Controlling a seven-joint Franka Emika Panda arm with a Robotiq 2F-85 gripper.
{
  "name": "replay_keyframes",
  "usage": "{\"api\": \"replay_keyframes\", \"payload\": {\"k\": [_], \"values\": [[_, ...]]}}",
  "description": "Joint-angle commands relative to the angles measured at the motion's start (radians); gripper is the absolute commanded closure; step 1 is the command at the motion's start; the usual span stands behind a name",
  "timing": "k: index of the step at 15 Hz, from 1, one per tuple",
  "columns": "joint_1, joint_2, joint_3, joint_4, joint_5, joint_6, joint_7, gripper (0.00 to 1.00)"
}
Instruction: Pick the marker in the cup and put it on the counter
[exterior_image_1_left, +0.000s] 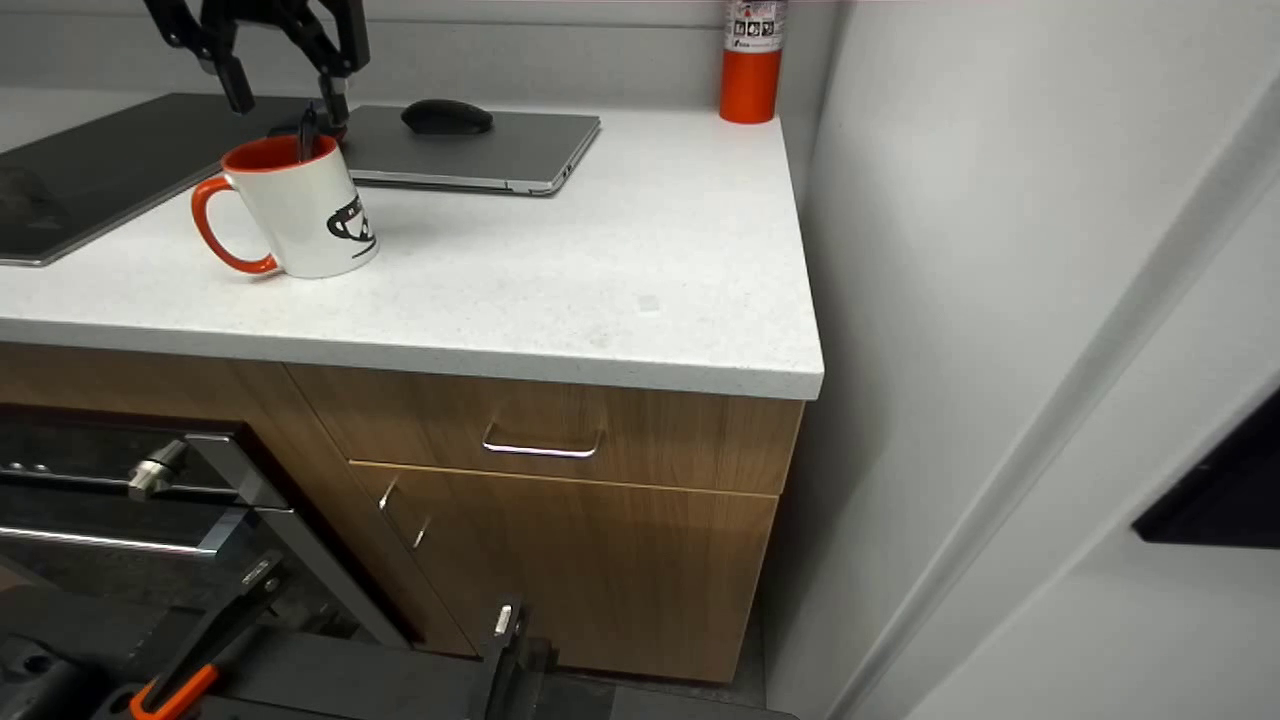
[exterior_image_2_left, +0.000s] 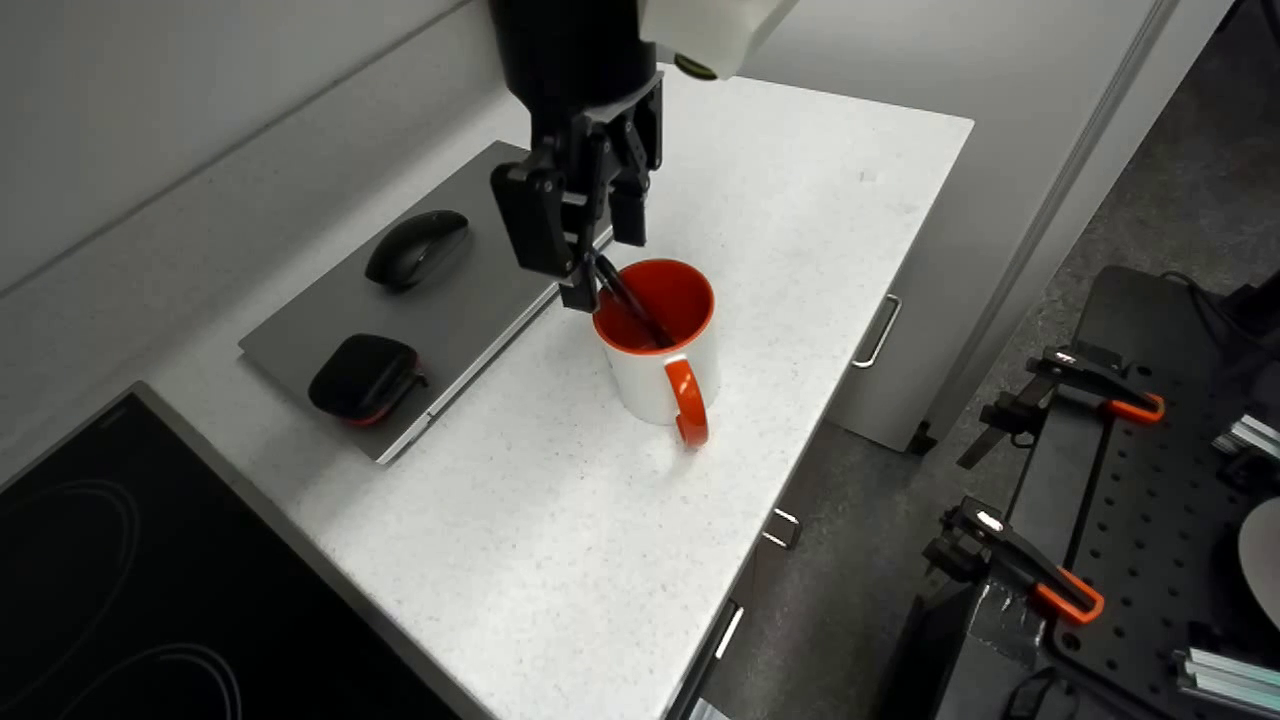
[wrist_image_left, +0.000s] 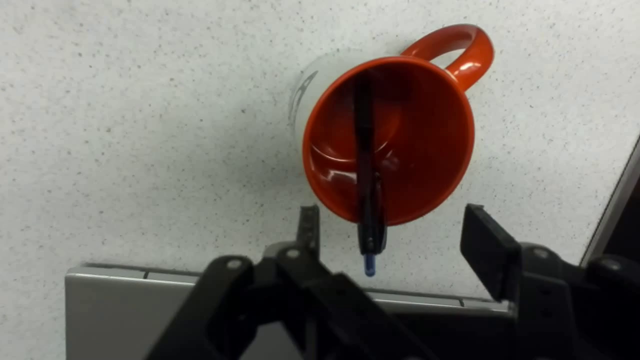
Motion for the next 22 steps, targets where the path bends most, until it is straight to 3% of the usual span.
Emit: {"api": "replay_keyframes", "payload": {"k": [1,7,11,19,22], "values": [[-0.01,0.03,-0.004,0.024,0.034,0.025,-0.04,0.55],[-0.015,0.025,-0.008,0.021,0.03,0.025,-0.04,0.99],[-0.013,-0.028,-0.007,0.002,0.019,-0.02,-0.034,0.98],[-0.017,-0.28,-0.047,-0.057,0.027,-0.045,-0.05,0.97],[-0.026,-0.361,-0.067,-0.055,-0.029,-0.155,-0.047,0.97]]}}
